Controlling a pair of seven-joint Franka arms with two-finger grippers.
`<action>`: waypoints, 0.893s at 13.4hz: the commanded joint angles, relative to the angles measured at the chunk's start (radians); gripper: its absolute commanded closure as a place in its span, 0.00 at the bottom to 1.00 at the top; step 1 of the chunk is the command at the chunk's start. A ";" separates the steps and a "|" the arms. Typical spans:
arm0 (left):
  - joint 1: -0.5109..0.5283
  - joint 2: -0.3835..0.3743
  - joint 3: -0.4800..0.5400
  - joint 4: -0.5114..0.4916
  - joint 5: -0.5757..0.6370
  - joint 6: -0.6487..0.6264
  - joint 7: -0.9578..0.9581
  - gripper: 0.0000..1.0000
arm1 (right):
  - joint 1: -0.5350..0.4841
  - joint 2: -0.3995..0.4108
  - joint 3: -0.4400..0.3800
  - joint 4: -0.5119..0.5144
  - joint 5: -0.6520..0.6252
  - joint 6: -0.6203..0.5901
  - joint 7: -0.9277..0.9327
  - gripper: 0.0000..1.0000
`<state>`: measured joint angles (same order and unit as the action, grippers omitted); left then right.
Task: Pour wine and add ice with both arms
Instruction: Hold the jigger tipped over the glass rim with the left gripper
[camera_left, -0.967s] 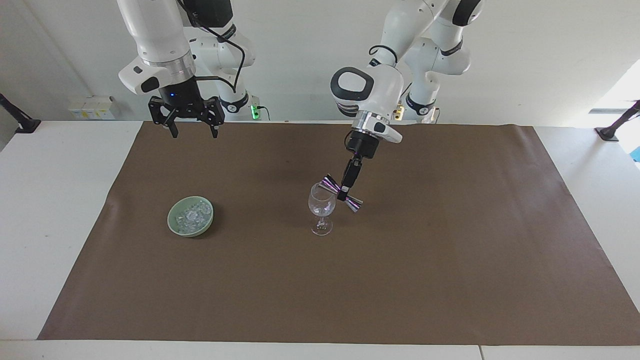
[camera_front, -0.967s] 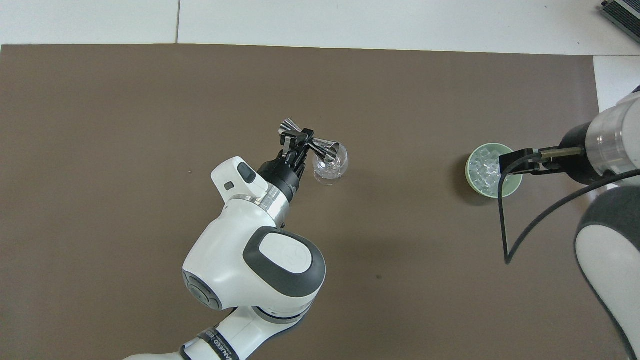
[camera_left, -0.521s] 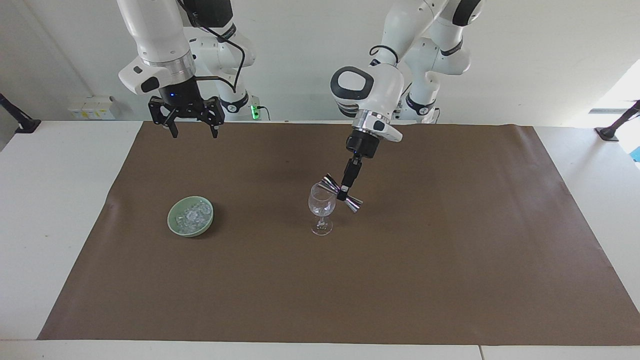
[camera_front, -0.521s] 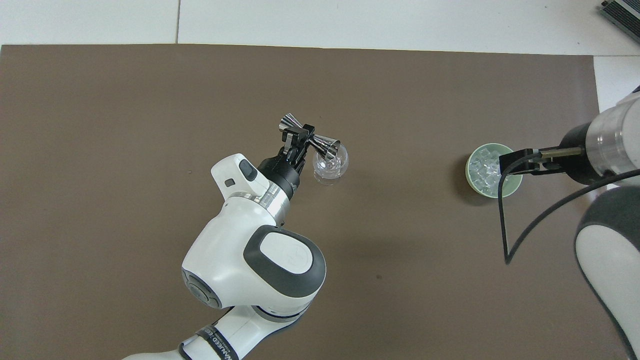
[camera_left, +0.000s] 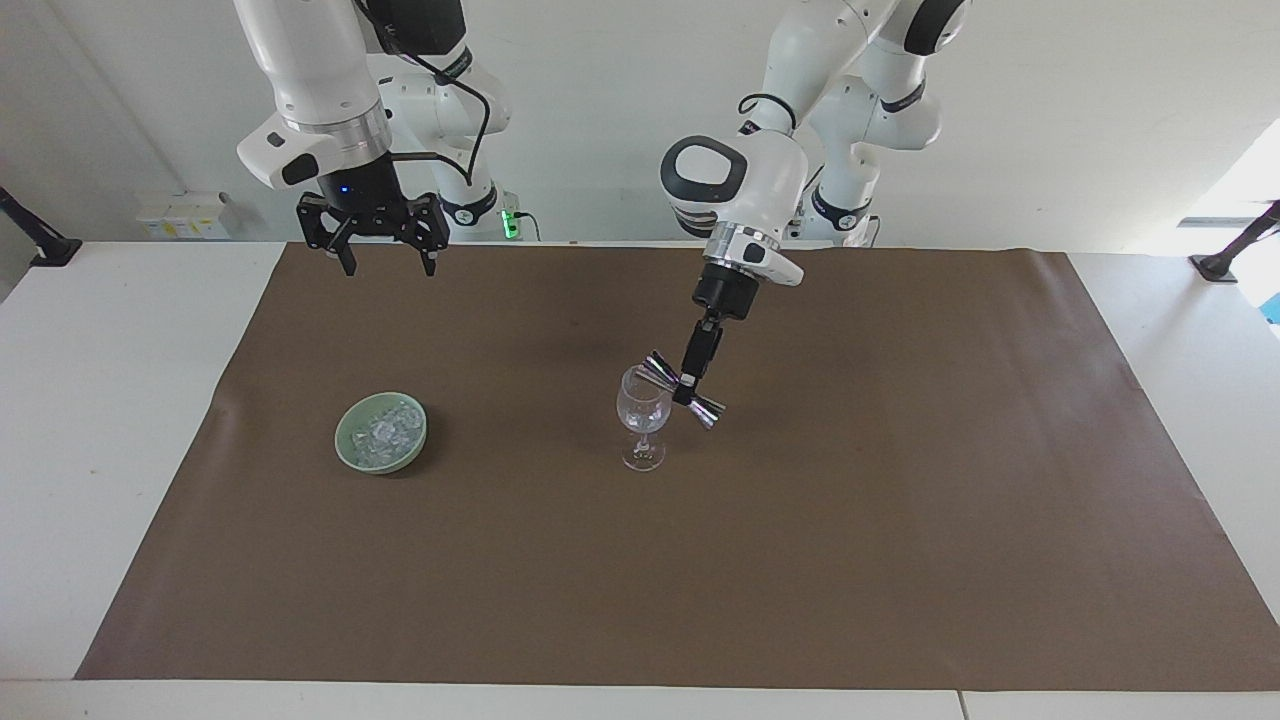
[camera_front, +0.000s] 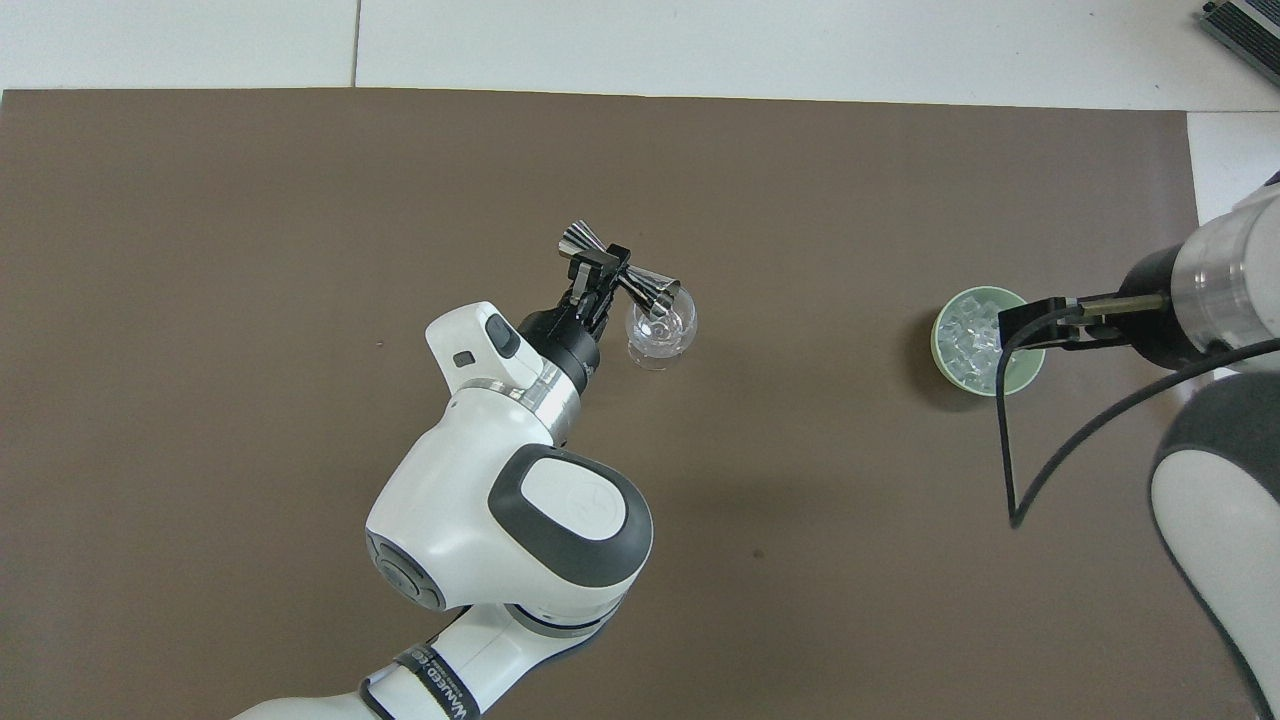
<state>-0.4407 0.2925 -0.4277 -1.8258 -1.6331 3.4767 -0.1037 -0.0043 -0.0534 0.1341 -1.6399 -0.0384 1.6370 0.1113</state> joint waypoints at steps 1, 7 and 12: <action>-0.020 0.020 0.017 0.031 0.013 0.025 0.031 1.00 | -0.014 -0.020 0.007 -0.018 0.002 -0.006 -0.025 0.00; -0.018 0.020 0.018 0.033 0.013 0.025 0.073 1.00 | -0.013 -0.020 0.007 -0.020 0.002 -0.006 -0.025 0.00; -0.018 0.022 0.018 0.040 0.015 0.025 0.102 1.00 | -0.014 -0.020 0.007 -0.020 0.002 -0.006 -0.025 0.00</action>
<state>-0.4407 0.2937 -0.4224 -1.8175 -1.6313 3.4778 -0.0195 -0.0043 -0.0534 0.1341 -1.6399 -0.0384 1.6370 0.1113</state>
